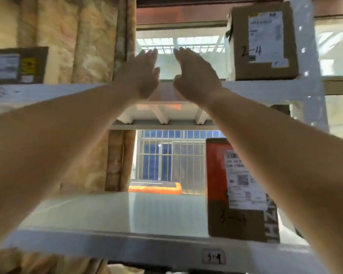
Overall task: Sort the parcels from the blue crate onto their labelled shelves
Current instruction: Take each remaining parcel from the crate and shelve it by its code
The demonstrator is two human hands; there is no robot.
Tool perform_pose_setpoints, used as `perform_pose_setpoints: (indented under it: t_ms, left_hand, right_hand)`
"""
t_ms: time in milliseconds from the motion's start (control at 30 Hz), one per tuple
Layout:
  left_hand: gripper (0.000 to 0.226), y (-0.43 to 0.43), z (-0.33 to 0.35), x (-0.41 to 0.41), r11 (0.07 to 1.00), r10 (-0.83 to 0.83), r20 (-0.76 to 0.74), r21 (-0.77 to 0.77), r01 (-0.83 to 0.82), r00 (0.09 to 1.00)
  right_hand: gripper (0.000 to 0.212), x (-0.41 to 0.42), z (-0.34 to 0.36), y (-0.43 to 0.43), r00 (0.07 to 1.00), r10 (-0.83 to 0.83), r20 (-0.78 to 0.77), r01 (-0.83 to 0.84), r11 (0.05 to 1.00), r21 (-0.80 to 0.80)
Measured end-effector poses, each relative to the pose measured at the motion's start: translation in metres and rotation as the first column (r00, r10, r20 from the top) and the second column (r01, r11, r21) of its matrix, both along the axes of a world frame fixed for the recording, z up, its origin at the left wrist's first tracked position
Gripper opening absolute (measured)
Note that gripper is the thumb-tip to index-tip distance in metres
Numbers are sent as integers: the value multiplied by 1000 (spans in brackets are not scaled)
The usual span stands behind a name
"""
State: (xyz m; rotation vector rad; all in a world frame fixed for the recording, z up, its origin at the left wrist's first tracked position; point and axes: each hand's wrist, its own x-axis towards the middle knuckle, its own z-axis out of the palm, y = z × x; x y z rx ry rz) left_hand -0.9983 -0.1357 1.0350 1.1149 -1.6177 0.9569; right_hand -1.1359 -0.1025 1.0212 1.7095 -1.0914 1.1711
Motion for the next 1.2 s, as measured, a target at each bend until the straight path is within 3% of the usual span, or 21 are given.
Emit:
perform_pose_setpoints:
  t_ms: [133,233,333,433,667,800,1000,1200]
  left_hand:
    - [51,24,-23,137,971,222,20,82,-223,975]
    - [51,66,-51,251,887,424,18,195,-419,906]
    - [51,124,-100,351,739,618,47,306,-600,785]
    - [52,180,-169,433,524,761,104,484,-701,641]
    - [52,285,-339,589,152,836,256,742,-653,486]
    - [51,328,-414,649,87,840,271,788,-610,469]
    - [53,364,-525,716,-88,862,262,920,-381,435]
    - [52,366,-627,787,-124,878,220,962,-244,424]
  right_hand:
    - [45,118,-15,-10,966,249,-74,-239,963,123]
    - [47,217,-38,-9,888,432,-156,-381,883,274]
    - [49,313,-86,1,769,619,-159,-525,754,395]
    - [56,398,-156,17,617,785,-56,-616,526,587]
    - [54,558,-359,63,522,847,101,-434,162,886]
    - [62,639,-426,91,480,866,142,-359,46,932]
    - [61,737,-498,110,420,908,7,-177,74,981]
    - [60,827,-586,100,312,946,-91,43,82,996]
